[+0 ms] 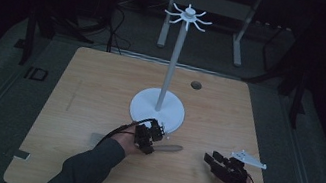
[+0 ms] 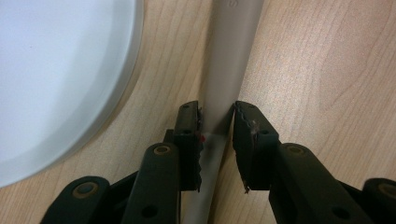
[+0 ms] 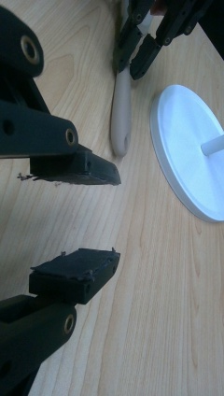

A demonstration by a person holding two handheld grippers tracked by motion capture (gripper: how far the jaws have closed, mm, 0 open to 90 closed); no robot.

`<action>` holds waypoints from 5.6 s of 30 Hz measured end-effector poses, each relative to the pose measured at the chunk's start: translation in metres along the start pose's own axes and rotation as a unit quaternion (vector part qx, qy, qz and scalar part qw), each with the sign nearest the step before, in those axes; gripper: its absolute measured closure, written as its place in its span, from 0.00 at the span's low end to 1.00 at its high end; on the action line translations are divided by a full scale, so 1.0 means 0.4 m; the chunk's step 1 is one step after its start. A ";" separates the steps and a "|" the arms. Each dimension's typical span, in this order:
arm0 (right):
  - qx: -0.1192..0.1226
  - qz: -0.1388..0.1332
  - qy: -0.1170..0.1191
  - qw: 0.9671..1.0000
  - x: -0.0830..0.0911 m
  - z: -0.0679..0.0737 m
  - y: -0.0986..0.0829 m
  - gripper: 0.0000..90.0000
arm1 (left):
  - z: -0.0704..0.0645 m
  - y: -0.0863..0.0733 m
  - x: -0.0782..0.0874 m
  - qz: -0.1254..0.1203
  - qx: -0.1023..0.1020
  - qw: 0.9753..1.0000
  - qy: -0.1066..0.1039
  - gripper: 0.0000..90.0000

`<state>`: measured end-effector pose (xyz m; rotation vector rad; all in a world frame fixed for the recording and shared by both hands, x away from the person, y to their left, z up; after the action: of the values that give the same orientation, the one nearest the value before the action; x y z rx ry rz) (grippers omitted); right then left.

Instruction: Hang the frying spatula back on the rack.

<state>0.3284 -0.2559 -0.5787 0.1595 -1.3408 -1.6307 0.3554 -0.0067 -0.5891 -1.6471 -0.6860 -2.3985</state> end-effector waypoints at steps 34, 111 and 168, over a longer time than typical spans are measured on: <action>-0.009 0.004 0.006 1.000 -0.007 -0.003 -0.005 0.61 | 0.020 0.024 -0.027 0.046 0.017 0.999 -0.018 0.81; -0.011 -0.007 -0.017 1.000 0.002 -0.018 -0.005 0.59 | 0.116 0.101 0.283 -0.243 0.242 0.920 0.192 0.83; -0.009 -0.006 -0.022 1.000 0.001 -0.020 -0.005 0.58 | 0.190 0.130 0.401 -0.336 0.309 0.858 0.235 0.83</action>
<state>0.3319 -0.2618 -0.5831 0.1228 -1.3602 -1.6646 0.3774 0.0023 -0.4058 -0.5666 -1.8935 -2.3906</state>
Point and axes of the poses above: each handheld gripper's, and its own axes: x roughly backward along the jaws, y roughly out of its top, z roughly to its left, the point moved 7 cm from there along -x, roughly forward along the jaws, and after that the axes turned 15 degrees about y, right-handed, at the moved point
